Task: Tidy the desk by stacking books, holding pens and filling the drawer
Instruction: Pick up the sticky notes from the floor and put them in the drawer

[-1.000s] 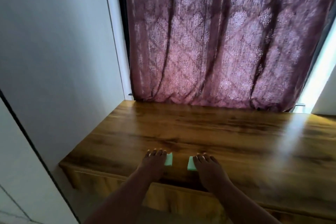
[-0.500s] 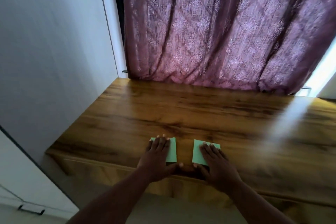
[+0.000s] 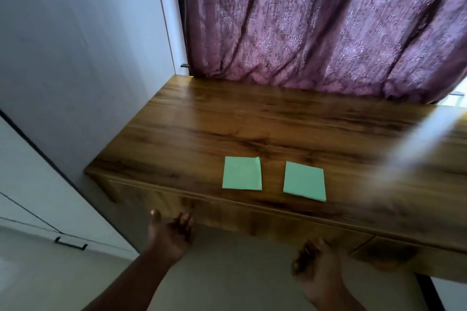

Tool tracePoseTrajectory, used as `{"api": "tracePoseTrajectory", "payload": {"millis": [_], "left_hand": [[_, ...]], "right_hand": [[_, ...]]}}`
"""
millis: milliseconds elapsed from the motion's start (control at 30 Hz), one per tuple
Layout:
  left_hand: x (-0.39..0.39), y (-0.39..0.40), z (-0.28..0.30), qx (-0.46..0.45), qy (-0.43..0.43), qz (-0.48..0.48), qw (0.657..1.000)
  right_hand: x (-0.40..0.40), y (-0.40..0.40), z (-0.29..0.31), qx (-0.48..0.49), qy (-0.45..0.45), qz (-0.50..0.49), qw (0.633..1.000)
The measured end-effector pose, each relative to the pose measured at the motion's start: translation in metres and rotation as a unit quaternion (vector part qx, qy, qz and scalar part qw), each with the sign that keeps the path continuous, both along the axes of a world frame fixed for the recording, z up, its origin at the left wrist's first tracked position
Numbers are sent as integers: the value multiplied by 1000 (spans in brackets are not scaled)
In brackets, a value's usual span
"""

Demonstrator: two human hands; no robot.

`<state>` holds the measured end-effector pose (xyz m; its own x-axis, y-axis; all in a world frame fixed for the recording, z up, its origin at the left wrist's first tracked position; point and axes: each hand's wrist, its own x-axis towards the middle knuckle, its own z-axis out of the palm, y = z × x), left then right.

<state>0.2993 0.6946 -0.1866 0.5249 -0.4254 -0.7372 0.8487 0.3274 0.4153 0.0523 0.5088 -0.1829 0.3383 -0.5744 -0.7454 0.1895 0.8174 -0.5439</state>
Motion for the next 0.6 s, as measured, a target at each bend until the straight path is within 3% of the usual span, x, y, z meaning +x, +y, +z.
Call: {"api": "tracePoseTrajectory", "payload": {"millis": [67, 300, 600], "left_hand": [[7, 1, -22, -1, 34, 8, 999], [14, -7, -61, -49, 42, 23, 998], [26, -11, -73, -31, 27, 1, 999]], "right_hand": [[5, -2, -14, 81, -43, -40, 995], [34, -11, -51, 114, -43, -155, 980], [32, -13, -80, 57, -91, -162, 981]]}}
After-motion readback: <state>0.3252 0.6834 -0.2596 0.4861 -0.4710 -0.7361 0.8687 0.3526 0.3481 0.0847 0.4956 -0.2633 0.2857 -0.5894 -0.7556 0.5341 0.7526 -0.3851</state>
